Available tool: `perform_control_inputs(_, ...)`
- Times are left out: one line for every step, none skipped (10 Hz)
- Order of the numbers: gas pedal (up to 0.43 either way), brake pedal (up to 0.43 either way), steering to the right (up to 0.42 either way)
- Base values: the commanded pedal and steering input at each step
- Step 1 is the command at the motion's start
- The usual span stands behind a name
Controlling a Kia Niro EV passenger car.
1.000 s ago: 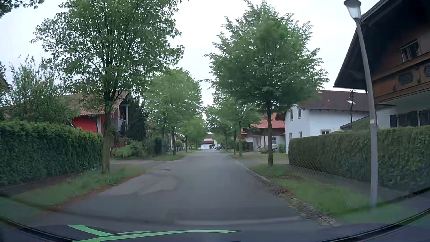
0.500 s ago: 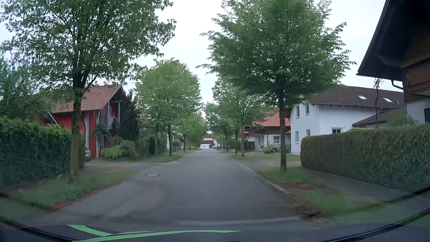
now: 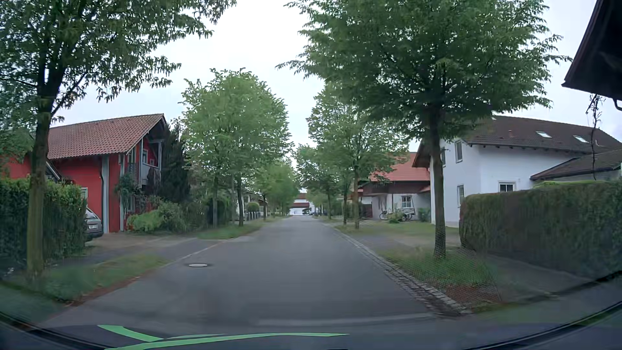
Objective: Follow the waypoints while adhering to traffic rules and regulations
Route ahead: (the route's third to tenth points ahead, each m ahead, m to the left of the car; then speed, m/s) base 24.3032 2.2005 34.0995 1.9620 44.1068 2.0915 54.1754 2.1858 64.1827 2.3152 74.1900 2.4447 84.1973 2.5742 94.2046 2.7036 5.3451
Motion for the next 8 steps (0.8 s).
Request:
perform_control_inputs(0.047, 0.0, -0.002)
perform_control_inputs(0.047, 0.0, -0.002)
perform_control_inputs(0.047, 0.0, -0.002)
perform_control_inputs(0.047, 0.0, -0.002)
perform_control_inputs(0.047, 0.0, -0.002)
perform_control_inputs(0.059, 0.0, -0.002)
perform_control_inputs(0.067, 0.0, -0.003)
perform_control_inputs(0.067, 0.0, -0.003)
